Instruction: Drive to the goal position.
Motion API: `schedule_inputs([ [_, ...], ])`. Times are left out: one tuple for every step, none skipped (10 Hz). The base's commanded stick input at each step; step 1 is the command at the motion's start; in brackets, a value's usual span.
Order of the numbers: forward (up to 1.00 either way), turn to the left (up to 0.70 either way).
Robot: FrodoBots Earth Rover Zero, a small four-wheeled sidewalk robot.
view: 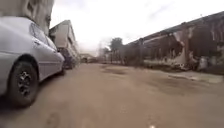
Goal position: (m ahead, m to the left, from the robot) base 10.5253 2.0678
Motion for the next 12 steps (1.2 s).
schedule_inputs([
  [0.5, 0.21],
  [0.5, 0.44],
  [0.5, 0.24],
  [0.5, 0.0],
  [0.5, 0.0],
  [0.5, 0.0],
  [0.5, 0.0],
  [0.5, 0.0],
  [0.5, 0.0],
  [0.5, 0.0],
  [0.5, 0.0],
  [0.5, 0.0],
])
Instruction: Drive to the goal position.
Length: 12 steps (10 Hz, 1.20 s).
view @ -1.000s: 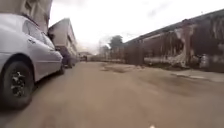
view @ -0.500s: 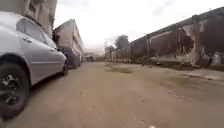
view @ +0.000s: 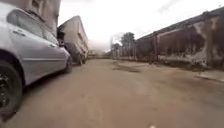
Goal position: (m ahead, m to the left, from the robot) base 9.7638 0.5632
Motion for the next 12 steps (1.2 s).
schedule_inputs([
  [0.5, 0.0],
  [0.5, 0.0],
  [0.5, 0.3],
  [0.5, 0.5],
  [0.5, 0.49],
  [0.5, 0.15],
  [0.5, 0.0],
  [0.5, 0.0],
  [0.5, 0.0],
  [0.5, 0.0],
  [0.5, 0.0],
  [0.5, 0.0],
])
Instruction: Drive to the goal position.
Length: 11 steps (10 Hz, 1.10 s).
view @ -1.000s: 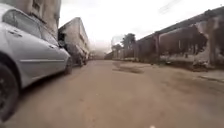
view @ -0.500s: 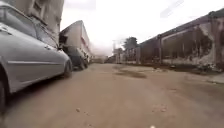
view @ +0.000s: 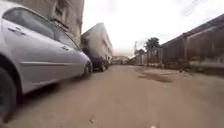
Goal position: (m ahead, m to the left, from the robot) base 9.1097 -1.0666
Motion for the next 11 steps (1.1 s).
schedule_inputs([
  [0.5, 0.0],
  [0.5, 0.0],
  [0.5, 0.0],
  [0.57, 0.0],
  [0.7, 0.0],
  [0.7, 0.0],
  [0.7, 0.0],
  [0.7, 0.0],
  [0.7, 0.0],
  [0.7, -0.16],
  [0.7, -0.31],
])
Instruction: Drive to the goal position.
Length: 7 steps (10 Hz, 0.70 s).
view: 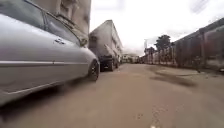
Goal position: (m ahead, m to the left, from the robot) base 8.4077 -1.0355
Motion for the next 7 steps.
schedule_inputs([
  [0.7, -0.15],
  [0.7, 0.0],
  [0.7, 0.0],
  [0.7, 0.0],
  [0.7, 0.0],
  [0.7, 0.0],
  [0.7, 0.0],
])
